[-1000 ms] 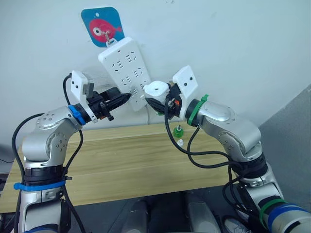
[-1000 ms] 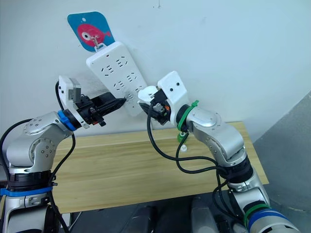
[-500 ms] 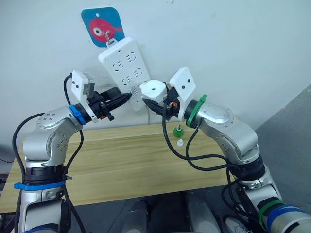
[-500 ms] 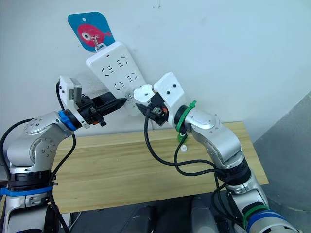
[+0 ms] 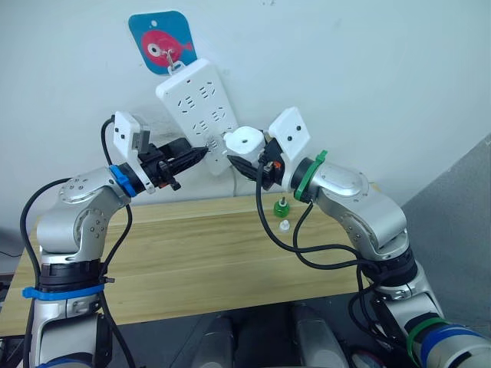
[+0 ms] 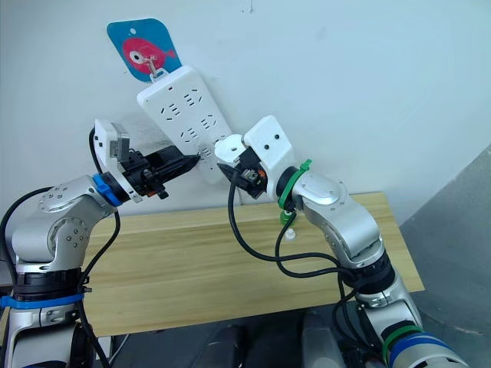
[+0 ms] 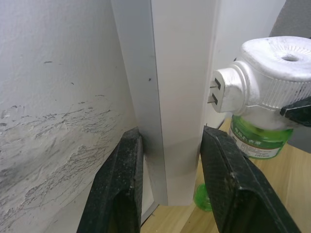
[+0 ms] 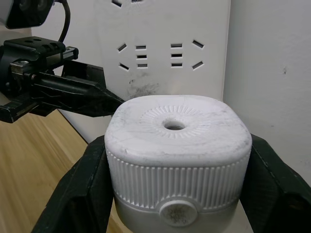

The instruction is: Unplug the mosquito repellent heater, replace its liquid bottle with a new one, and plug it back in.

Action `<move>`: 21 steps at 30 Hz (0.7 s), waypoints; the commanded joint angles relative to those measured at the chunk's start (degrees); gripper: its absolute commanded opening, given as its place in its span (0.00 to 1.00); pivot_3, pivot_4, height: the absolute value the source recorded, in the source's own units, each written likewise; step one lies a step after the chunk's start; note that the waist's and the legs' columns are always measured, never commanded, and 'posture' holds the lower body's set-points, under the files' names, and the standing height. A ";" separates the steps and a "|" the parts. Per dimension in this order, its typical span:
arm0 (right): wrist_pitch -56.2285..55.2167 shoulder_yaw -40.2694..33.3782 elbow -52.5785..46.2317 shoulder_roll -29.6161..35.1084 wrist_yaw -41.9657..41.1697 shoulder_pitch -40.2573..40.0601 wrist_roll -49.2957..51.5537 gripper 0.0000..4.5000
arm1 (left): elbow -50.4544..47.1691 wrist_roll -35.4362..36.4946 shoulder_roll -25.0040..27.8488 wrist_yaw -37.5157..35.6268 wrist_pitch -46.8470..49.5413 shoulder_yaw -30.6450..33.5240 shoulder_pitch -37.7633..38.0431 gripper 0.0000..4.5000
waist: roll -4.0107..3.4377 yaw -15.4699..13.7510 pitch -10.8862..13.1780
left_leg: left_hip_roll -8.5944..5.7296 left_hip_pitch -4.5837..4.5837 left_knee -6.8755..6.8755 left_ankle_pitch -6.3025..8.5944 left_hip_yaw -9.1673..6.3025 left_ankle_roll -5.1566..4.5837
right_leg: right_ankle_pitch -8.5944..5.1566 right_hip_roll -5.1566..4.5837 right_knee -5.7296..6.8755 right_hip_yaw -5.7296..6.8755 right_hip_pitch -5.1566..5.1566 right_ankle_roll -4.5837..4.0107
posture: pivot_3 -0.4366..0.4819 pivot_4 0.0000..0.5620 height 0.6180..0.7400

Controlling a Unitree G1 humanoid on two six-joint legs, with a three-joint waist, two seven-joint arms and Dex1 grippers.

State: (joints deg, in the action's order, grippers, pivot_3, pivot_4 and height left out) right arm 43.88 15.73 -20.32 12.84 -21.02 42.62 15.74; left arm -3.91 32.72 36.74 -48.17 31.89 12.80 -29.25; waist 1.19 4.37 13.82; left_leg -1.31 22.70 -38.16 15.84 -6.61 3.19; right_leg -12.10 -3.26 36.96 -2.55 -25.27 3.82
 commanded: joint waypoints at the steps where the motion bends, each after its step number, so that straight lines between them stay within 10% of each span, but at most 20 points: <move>1: -2.24 -1.09 -2.39 -0.06 0.07 0.08 -1.09 0.66 | -0.76 -0.85 0.32 -0.19 0.05 -1.79 0.09 0.30 | 0.00 0.00 0.00 | 0.00 0.00 0.00 0.00 0.00 0.00 | 0.00 0.00 0.00 0.00 0.00 0.00 | 0.39 0.41 1.00; 21: 0.06 0.52 -2.92 0.81 -1.43 0.13 -3.35 0.66 | -0.63 -0.97 0.06 -0.53 -0.17 -2.29 -0.54 0.30 | 0.01 -0.10 -0.01 | -0.01 0.01 0.00 0.00 -0.01 0.01 | 0.00 -0.01 -0.01 0.00 0.00 0.00 | 0.39 0.40 1.00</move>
State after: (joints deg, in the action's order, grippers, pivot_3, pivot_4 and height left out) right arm 44.64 16.98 -20.46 14.25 -22.50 42.19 12.50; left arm -3.83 32.55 36.74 -48.27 31.93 12.47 -29.57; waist 1.19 4.26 13.81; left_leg -1.33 22.71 -38.17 15.83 -6.61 3.20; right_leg -12.10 -3.27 36.96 -2.54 -25.27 3.82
